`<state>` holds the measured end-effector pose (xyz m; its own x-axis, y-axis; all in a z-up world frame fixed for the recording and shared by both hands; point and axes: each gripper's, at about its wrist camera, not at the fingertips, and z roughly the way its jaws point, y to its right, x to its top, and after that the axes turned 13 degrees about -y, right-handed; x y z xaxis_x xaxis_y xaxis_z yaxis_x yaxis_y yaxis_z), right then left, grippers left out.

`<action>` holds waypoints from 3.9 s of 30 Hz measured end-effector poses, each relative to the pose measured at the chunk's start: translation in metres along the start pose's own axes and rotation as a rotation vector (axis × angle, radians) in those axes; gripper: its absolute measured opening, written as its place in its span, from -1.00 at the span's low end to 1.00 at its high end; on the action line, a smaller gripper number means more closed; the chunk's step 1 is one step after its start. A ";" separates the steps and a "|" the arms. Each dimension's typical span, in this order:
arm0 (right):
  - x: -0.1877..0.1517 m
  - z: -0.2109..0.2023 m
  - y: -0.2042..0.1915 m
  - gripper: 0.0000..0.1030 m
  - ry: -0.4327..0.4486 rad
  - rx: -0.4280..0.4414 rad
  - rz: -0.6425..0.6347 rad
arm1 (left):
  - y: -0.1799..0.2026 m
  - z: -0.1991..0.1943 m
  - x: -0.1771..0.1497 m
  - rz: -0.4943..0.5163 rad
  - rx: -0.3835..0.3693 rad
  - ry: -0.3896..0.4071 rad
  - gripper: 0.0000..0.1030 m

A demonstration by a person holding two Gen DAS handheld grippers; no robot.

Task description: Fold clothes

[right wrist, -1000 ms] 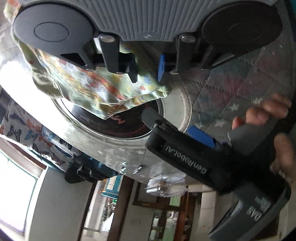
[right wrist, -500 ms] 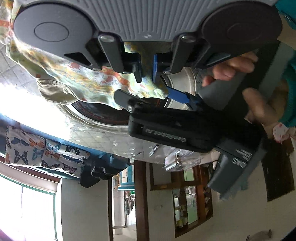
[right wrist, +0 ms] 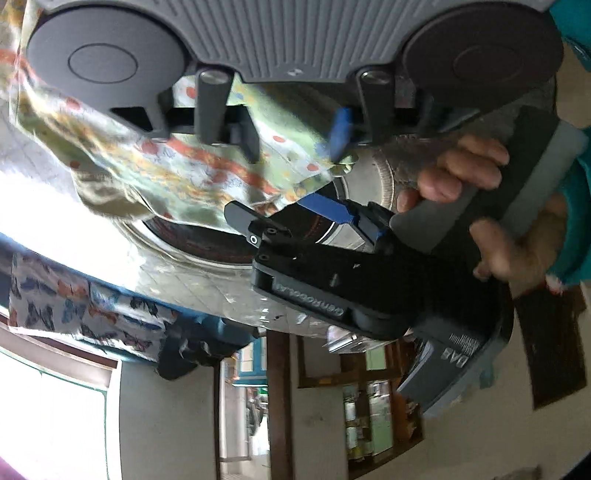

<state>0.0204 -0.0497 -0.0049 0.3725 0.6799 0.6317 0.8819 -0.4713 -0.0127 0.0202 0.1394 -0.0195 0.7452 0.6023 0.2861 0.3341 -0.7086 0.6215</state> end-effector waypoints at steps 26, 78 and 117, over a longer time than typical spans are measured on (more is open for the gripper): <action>0.024 -0.003 -0.003 -0.76 0.046 0.018 0.000 | -0.011 -0.004 0.005 -0.072 -0.029 -0.019 0.94; -0.080 -0.035 0.166 -0.82 0.077 -0.272 0.605 | 0.016 0.009 -0.009 0.164 0.044 -0.051 -0.64; -0.153 -0.118 0.235 -0.58 0.075 -0.566 0.764 | 0.176 0.119 0.004 0.534 0.092 -0.183 -0.39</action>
<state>0.1368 -0.3310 -0.0126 0.7529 0.0474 0.6564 0.1301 -0.9884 -0.0778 0.1508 -0.0273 0.0040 0.9097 0.0841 0.4068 -0.0734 -0.9313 0.3567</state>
